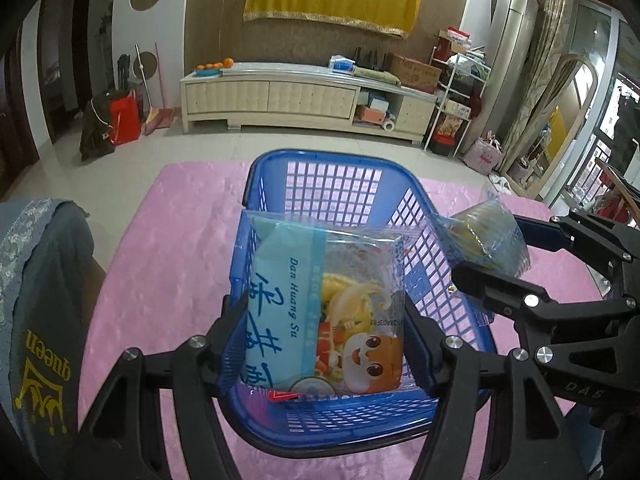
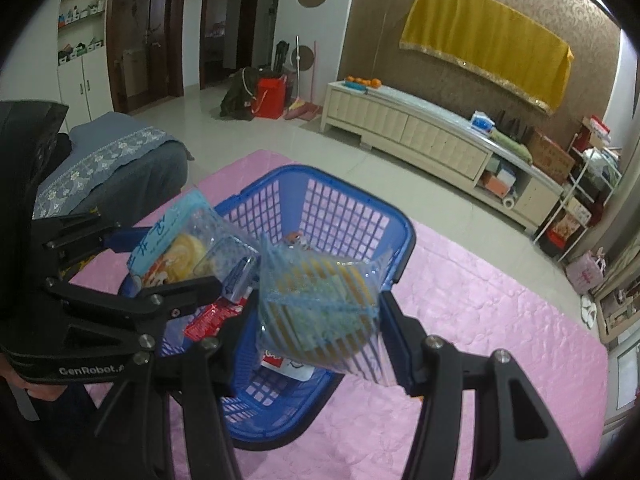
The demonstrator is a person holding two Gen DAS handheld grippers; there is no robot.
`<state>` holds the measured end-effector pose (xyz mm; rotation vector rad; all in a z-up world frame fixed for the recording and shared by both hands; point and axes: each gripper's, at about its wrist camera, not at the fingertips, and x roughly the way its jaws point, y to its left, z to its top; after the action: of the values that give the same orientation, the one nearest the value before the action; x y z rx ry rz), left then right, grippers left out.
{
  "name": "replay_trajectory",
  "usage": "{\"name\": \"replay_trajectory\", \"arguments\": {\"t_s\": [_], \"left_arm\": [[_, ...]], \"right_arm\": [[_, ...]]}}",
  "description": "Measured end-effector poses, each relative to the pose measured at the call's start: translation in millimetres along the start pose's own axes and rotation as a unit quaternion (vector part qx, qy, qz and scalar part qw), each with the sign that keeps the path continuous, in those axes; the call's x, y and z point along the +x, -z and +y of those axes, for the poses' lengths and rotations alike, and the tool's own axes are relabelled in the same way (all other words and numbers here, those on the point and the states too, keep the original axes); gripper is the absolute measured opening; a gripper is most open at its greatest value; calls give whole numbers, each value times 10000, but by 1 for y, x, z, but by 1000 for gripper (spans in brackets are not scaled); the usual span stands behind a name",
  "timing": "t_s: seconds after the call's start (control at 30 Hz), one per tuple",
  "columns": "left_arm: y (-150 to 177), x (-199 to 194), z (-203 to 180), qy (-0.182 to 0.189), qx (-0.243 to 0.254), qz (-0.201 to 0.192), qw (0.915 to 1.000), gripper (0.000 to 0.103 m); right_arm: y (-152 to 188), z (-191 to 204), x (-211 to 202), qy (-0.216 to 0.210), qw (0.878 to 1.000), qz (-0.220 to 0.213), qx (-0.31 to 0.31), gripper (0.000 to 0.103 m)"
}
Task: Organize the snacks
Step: 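Open both tools to drop the bread pack and cookie bag into the basket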
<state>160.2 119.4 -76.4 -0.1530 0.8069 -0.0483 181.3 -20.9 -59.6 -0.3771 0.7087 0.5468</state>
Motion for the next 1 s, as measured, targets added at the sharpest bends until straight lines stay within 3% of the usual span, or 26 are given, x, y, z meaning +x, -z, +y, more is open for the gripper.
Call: {"name": "replay_trajectory", "arguments": {"t_s": [0.2,0.37,0.77,1.0], "left_arm": [[-3,-4,3,96,-142,49,9998,67],[-4,-25,6,153,-189,-176,9995,76],[0,-53,14,-160,-191,-393,9989,77],[0,-53,18,-345,-86,-423,9985,77]], "right_arm": [[-1,-3,-1,-106,9999,32,40,60],[-2,-5,-12,-172,9998,-53,106,60],[-4,-2,-36,-276,9992,-277,103,60],[-17,9,-29,-444,9986,-284,-14,60]]}}
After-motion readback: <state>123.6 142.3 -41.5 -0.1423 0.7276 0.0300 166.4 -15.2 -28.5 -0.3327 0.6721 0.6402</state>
